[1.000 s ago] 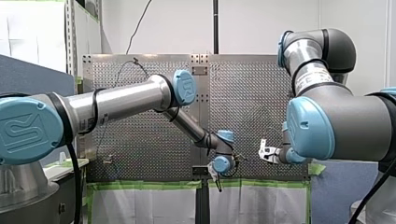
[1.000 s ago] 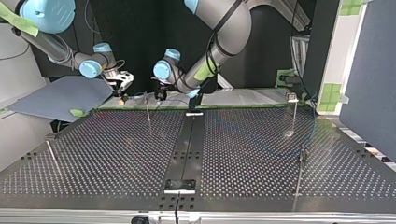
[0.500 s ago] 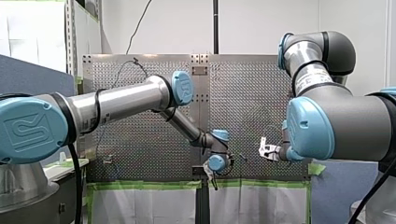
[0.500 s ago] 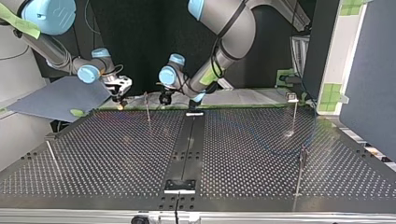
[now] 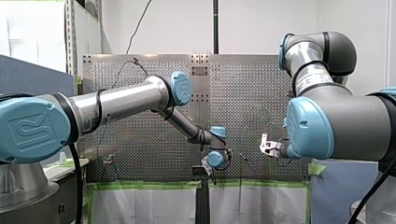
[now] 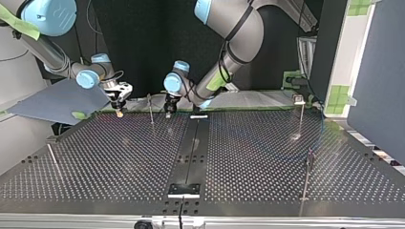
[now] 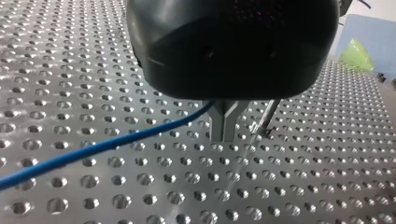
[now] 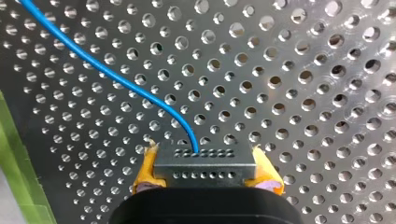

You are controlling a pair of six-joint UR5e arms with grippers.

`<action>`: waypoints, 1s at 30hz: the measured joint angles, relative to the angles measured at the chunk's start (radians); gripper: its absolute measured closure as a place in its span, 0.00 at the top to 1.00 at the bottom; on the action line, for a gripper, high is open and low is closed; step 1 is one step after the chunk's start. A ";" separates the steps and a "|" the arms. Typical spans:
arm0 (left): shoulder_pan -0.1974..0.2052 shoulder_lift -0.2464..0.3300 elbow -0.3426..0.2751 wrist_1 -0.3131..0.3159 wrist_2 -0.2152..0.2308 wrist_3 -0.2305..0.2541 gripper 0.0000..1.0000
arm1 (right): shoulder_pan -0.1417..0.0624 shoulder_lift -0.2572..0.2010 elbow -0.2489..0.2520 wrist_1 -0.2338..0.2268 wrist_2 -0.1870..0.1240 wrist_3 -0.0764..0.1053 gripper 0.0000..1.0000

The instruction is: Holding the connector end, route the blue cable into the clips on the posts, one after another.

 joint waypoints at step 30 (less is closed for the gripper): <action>0.034 0.000 0.001 -0.030 0.071 0.063 0.14 | -0.003 0.039 -0.077 0.042 -0.014 -0.003 0.00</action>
